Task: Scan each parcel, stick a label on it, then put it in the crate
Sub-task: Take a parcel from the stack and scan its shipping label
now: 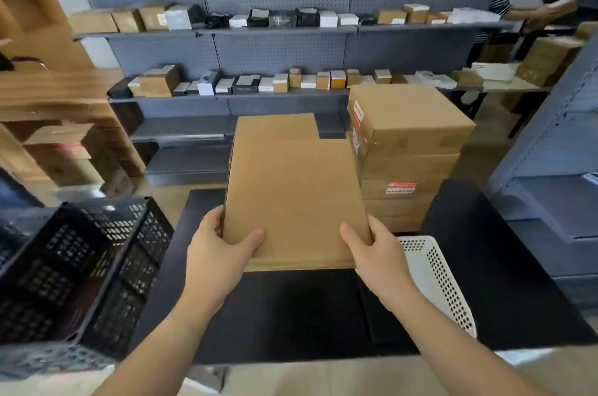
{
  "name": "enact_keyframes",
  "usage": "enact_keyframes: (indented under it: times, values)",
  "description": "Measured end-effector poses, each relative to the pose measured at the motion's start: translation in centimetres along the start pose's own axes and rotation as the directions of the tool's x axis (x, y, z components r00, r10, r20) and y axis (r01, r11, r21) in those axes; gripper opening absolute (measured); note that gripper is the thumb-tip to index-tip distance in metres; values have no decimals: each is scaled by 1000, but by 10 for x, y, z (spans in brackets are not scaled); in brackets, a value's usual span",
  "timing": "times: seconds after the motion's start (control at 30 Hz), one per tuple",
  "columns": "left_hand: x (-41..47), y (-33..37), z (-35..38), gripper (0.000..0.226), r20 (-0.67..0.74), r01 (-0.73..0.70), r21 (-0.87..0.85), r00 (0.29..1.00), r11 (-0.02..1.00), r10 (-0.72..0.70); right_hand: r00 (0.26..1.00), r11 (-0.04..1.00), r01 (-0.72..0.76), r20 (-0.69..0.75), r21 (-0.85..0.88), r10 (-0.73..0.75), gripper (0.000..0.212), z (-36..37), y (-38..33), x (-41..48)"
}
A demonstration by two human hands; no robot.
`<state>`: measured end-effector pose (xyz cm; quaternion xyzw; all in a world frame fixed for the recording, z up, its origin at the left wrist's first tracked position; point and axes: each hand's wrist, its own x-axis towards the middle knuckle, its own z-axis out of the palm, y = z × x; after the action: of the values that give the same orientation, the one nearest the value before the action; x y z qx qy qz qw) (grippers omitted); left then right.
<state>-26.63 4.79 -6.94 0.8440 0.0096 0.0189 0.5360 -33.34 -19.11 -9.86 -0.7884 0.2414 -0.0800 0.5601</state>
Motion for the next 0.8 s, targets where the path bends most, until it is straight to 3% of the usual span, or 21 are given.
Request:
enact_keyframes:
  times: [0.2, 0.4, 0.6, 0.8]
  values:
    - [-56, -87, 36, 79, 44, 197, -10, 980, 980, -196, 983, 986, -162, 83, -39, 165, 56, 7, 81, -37]
    - [-65, -175, 72, 75, 127, 362, 39, 923, 931, -364, 892, 906, -415, 156, -84, 424, 66, 40, 158, -30]
    - [-46, -236, 97, 72, 137, 416, 53, 897, 908, -419, 858, 877, -480, 199, -14, 473, 64, 67, 198, -8]
    - [-37, -251, 109, 70, 177, 438, 42, 881, 898, -438, 836, 840, -533, 221, 101, 503, 65, 73, 213, 1]
